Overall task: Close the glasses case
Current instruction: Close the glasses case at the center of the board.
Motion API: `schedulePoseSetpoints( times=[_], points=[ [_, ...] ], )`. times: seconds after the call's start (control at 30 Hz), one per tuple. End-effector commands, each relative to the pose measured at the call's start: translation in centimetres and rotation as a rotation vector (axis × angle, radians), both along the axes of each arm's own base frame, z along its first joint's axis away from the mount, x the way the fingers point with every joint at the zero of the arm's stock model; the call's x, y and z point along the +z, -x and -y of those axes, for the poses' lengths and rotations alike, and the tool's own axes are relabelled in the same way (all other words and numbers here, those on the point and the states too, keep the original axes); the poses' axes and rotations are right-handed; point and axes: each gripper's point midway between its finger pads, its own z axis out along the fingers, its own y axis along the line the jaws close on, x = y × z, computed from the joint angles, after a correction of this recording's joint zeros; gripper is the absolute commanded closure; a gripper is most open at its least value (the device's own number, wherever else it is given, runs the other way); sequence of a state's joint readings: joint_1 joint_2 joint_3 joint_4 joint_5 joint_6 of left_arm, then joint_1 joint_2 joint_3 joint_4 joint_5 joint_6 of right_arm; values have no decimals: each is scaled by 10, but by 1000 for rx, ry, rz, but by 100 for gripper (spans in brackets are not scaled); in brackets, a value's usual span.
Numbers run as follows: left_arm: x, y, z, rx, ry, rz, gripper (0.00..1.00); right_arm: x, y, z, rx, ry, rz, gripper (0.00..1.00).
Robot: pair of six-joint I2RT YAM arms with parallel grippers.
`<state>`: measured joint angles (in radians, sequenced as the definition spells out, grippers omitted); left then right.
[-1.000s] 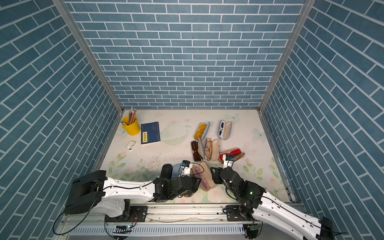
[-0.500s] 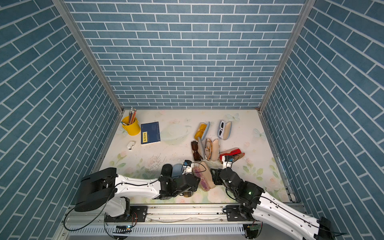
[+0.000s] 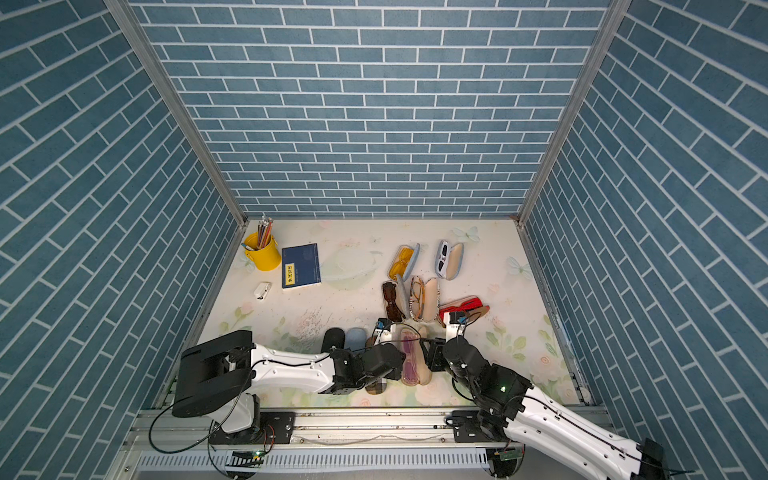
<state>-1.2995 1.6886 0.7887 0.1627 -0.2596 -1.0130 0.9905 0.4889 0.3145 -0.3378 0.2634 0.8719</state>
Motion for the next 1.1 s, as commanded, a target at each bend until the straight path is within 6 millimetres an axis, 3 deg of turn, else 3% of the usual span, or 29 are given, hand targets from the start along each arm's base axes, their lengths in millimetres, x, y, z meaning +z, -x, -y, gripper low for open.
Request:
schedulePoseSetpoints(
  times=[0.0, 0.4, 0.63, 1.07],
  points=[
    [-5, -1, 7, -22, -15, -10, 79, -6, 5, 1, 44, 25, 7, 52],
    [-16, -1, 5, -14, -3, -28, 79, -3, 16, 2, 82, -23, 3, 53],
    [-23, -1, 1, -4, 17, -44, 82, -2, 27, -7, 151, -75, -18, 56],
    [-29, -1, -9, 17, 53, -62, 86, -10, 32, 4, 123, -67, -50, 59]
  ],
)
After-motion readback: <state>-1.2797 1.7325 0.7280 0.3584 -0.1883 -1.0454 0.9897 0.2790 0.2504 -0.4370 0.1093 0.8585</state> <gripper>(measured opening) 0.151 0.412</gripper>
